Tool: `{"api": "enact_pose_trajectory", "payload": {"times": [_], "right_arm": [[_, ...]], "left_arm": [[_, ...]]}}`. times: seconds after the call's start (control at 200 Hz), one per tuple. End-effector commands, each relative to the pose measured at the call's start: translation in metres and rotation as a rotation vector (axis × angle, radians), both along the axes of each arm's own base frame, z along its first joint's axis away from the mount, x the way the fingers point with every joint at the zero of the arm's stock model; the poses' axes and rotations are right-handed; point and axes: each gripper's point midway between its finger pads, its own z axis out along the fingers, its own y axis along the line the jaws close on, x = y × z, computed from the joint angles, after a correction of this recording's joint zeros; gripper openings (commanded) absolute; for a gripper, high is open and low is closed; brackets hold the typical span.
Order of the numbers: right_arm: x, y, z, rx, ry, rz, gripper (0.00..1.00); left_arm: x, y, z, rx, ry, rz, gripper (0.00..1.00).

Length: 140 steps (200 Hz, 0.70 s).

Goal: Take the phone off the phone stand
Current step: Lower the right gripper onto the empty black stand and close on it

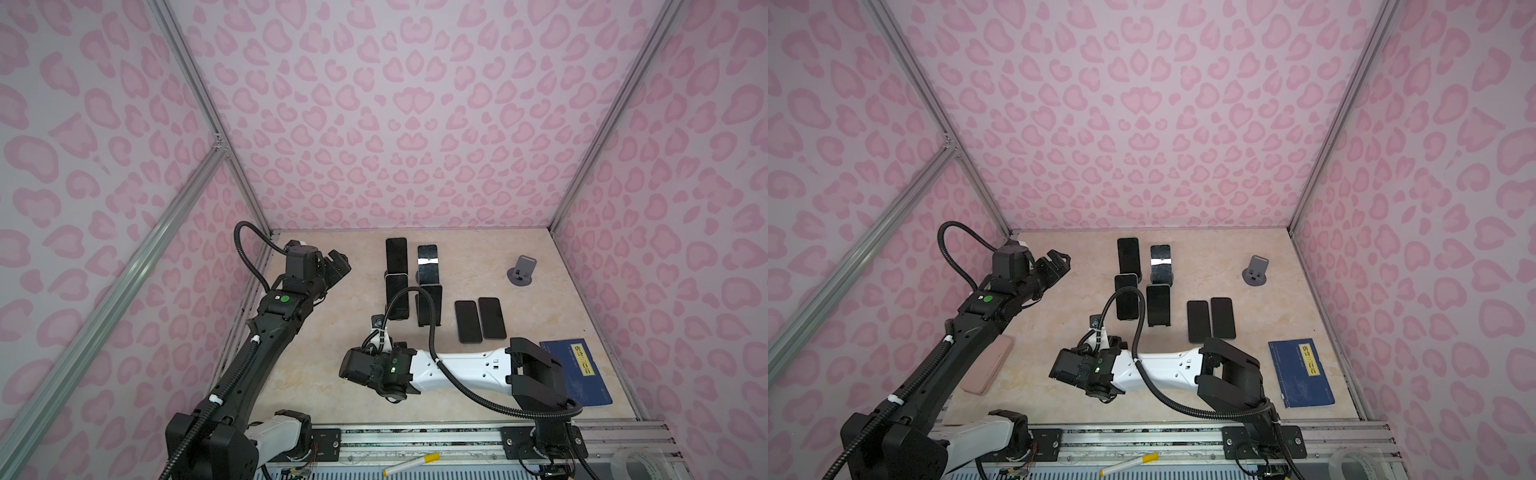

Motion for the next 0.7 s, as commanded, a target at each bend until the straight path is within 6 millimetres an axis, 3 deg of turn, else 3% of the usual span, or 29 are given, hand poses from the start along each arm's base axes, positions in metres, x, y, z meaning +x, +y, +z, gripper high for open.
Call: {"api": "enact_pose_trajectory", "payload": {"times": [0.0,0.11,0.465,0.695], "right_arm": [[0.002,-0.002,-0.006,0.042,-0.024,-0.034,0.95],[0.004,0.001,-0.014,0.052,-0.031,-0.043,0.93],[0.01,-0.019,-0.036,-0.054,-0.046,-0.11,0.87],[0.001,-0.019,-0.039,-0.095,-0.016,0.016,0.84]], "left_arm": [[0.003,-0.001,0.007,-0.015,-0.031,0.0,0.96],[0.004,-0.002,0.007,-0.018,-0.036,-0.006,0.96],[0.002,-0.002,0.012,-0.015,-0.056,-0.012,0.96],[0.003,-0.004,0.013,-0.017,-0.061,-0.022,0.96]]}}
